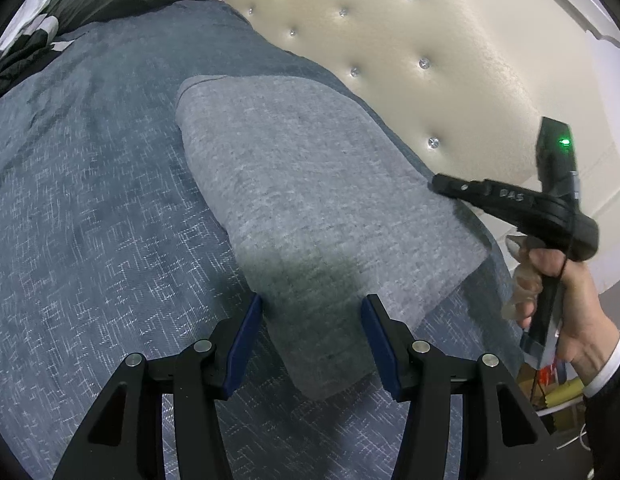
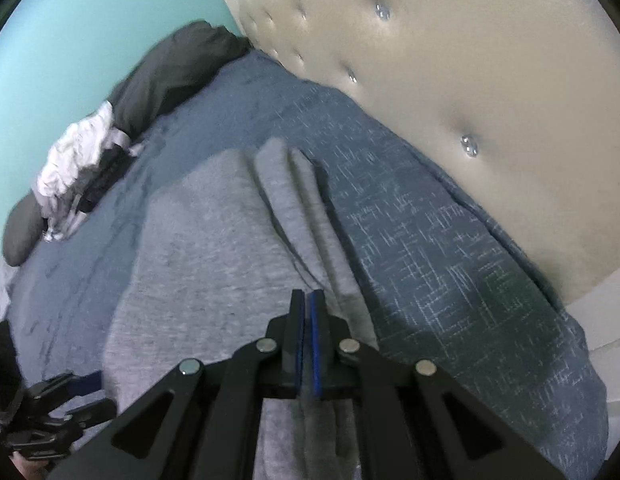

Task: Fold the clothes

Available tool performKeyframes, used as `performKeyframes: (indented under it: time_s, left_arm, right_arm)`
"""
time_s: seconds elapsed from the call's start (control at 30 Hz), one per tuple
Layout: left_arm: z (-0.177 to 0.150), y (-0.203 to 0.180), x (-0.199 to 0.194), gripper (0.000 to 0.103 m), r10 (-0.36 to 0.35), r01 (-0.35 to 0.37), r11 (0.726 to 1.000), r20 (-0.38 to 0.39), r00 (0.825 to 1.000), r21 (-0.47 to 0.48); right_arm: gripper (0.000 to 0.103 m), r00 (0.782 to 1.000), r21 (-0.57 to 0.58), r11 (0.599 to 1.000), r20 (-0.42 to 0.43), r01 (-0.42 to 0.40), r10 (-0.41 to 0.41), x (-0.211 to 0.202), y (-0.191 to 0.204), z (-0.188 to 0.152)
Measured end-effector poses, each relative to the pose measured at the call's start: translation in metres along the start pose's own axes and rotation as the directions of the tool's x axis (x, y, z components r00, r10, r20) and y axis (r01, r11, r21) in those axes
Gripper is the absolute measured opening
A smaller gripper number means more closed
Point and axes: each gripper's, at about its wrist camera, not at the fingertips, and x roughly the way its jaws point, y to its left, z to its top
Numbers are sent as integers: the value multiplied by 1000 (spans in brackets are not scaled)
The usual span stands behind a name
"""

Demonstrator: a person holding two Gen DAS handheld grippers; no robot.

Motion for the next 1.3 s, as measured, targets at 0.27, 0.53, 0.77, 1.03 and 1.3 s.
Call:
performKeyframes:
  time_s: [0.27, 0.53, 0.77, 1.03, 1.3]
  left_arm:
    - [2, 2, -18, 56, 1, -1, 1000, 19, 1000, -3]
    - [7, 15, -64, 56, 40, -39, 999, 79, 996, -15]
    - [10, 30, -117, 56, 90, -88, 996, 138, 986, -20]
    - [13, 56, -192, 64, 160, -155, 987, 224, 961, -42]
    - [4, 91, -271, 68, 223, -208, 975, 306, 925, -82]
  right_arm:
    - [2, 999, -7, 1000, -33, 8, -8, -1, 5, -12]
    - [2, 999, 1, 1000, 53, -9, 9, -33, 28, -14]
    - [3, 993, -66, 997, 103, -46, 52, -61, 84, -19]
    - [4, 985, -141, 986, 137, -84, 104, -84, 160, -21]
    - [4, 970, -213, 965, 153, -152, 187, -101, 250, -32]
